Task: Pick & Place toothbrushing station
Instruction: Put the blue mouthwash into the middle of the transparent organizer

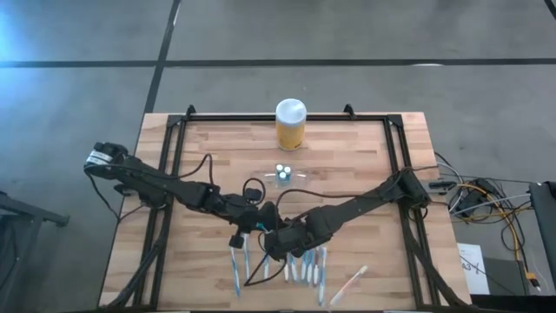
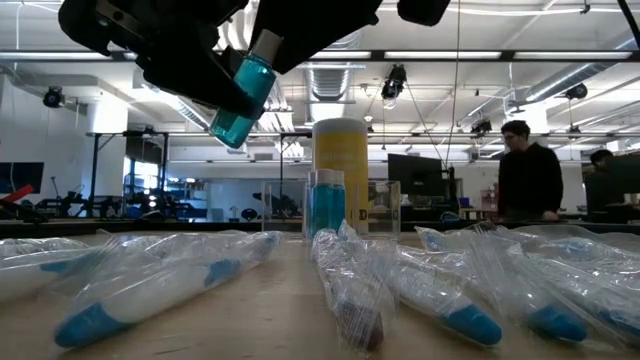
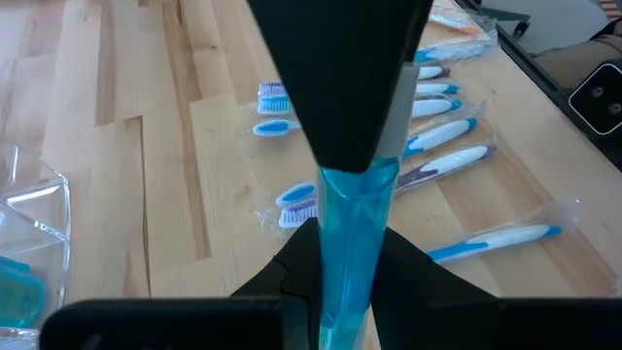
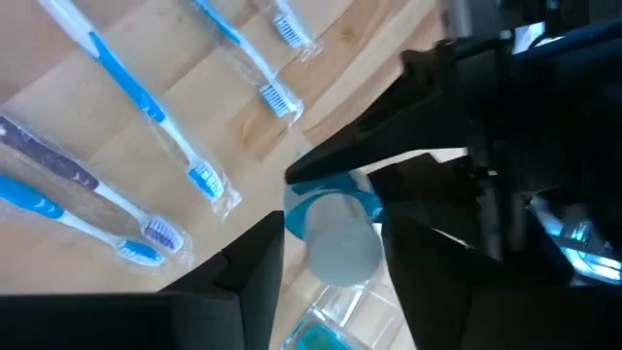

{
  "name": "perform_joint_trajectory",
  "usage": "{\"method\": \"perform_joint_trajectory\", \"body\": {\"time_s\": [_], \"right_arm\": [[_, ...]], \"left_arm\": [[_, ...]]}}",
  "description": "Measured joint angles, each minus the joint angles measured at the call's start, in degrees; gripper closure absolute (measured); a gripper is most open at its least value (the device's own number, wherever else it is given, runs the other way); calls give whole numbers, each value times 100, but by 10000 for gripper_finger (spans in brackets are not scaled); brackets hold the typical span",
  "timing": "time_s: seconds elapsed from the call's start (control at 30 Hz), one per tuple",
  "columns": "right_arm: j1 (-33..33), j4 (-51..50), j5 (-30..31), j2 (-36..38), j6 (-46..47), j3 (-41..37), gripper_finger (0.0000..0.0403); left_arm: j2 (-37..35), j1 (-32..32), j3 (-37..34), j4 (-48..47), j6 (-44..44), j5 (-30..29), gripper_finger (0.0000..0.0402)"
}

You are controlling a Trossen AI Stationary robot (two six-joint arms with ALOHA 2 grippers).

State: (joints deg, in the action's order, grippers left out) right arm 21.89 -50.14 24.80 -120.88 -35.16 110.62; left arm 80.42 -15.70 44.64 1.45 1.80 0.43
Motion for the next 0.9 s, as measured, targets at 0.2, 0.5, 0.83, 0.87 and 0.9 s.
{"method": "perform_joint_trajectory", "body": {"time_s": [0.2,0.5,0.83,0.87,0.9], "right_arm": [[-27,25,-95,2,-44,-71,295],[-38,-8,-325,2,-37,37,315],[-59,64,-390,2,102,39,317],[-59,66,-390,2,119,39,317],[-57,68,-392,4,152,41,317]], "left_arm": [[7,9,0,-44,5,-6,344],[7,8,0,-4,11,51,344],[7,9,0,-22,-93,17,273],[7,11,0,-21,-98,-2,259],[7,11,0,-17,-96,-12,246]]}}
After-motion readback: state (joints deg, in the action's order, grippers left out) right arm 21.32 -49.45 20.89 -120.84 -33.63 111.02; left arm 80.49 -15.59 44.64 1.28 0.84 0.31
